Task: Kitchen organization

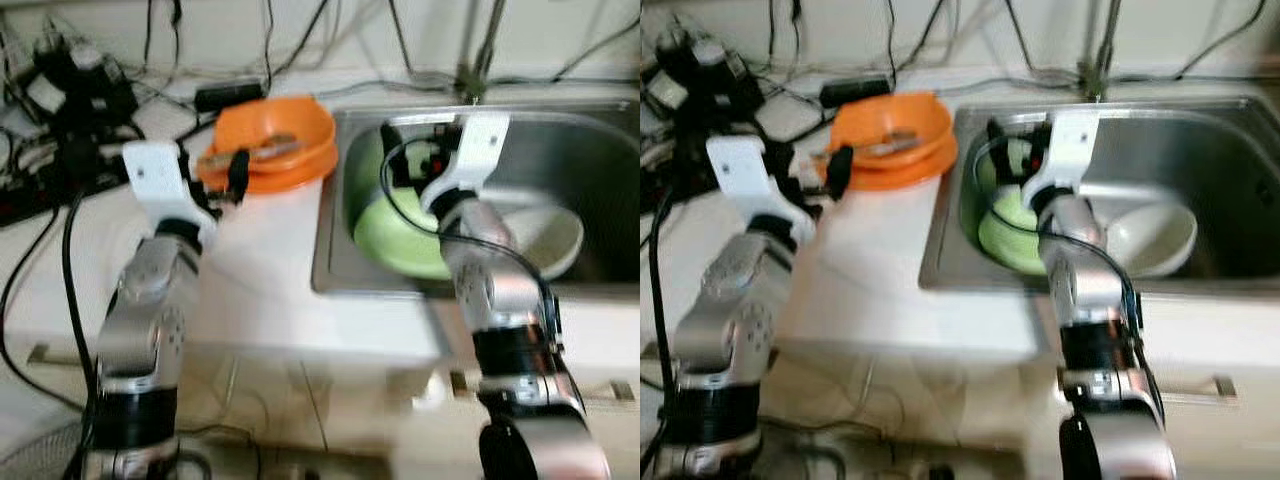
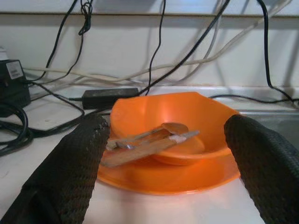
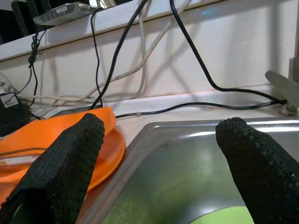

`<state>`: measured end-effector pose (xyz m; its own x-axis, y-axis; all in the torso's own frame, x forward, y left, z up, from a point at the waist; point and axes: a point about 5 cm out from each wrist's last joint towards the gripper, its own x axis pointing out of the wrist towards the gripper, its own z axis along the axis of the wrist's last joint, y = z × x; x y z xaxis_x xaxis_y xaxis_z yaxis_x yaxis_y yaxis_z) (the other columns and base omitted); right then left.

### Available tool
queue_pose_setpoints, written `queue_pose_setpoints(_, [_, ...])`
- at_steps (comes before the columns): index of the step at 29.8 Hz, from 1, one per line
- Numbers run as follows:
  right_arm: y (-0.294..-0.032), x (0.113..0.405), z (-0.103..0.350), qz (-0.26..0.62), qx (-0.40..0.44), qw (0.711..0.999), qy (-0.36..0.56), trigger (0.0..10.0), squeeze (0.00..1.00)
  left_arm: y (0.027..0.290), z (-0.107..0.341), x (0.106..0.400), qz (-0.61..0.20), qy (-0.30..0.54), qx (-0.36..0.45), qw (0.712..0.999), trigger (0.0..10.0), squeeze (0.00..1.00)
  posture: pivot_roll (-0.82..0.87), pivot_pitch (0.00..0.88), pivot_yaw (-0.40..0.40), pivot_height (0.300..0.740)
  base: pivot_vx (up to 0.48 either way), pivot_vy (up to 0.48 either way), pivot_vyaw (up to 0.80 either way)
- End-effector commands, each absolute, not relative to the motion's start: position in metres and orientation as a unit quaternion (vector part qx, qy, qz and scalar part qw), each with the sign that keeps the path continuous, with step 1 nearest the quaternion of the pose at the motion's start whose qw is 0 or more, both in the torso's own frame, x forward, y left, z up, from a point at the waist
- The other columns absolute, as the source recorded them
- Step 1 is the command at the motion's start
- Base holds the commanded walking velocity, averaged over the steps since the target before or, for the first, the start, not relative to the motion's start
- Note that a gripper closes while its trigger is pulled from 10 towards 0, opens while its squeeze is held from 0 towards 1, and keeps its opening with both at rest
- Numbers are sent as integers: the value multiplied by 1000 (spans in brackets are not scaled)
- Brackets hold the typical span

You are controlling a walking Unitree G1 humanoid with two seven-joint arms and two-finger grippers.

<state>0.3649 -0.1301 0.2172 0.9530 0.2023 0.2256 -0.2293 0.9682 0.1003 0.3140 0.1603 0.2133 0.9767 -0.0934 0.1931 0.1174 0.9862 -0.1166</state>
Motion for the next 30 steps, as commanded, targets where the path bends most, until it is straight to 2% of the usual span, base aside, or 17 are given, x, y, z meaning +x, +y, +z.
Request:
queue_pose_setpoints(1, [-132,365,219,106,62,986,-110,10000,0,161,216,312,-52,-99,-61,992,10000,0,20,67,115,740,0,0,0])
queue_pose_setpoints(12, [-133,365,217,108,57,987,-105,10000,0,162,213,309,-30,-105,-45,993,10000,0,19,66,115,740,0,0,0])
queue_pose_setpoints(20, [-124,363,207,132,34,988,-74,10000,0,160,206,312,-34,-85,-65,994,10000,0,12,75,116,740,0,0,0])
queue_pose_setpoints(30, [-126,358,200,135,27,989,-60,10000,0,155,202,314,-38,-70,-78,994,10000,0,2,109,114,740,0,0,0])
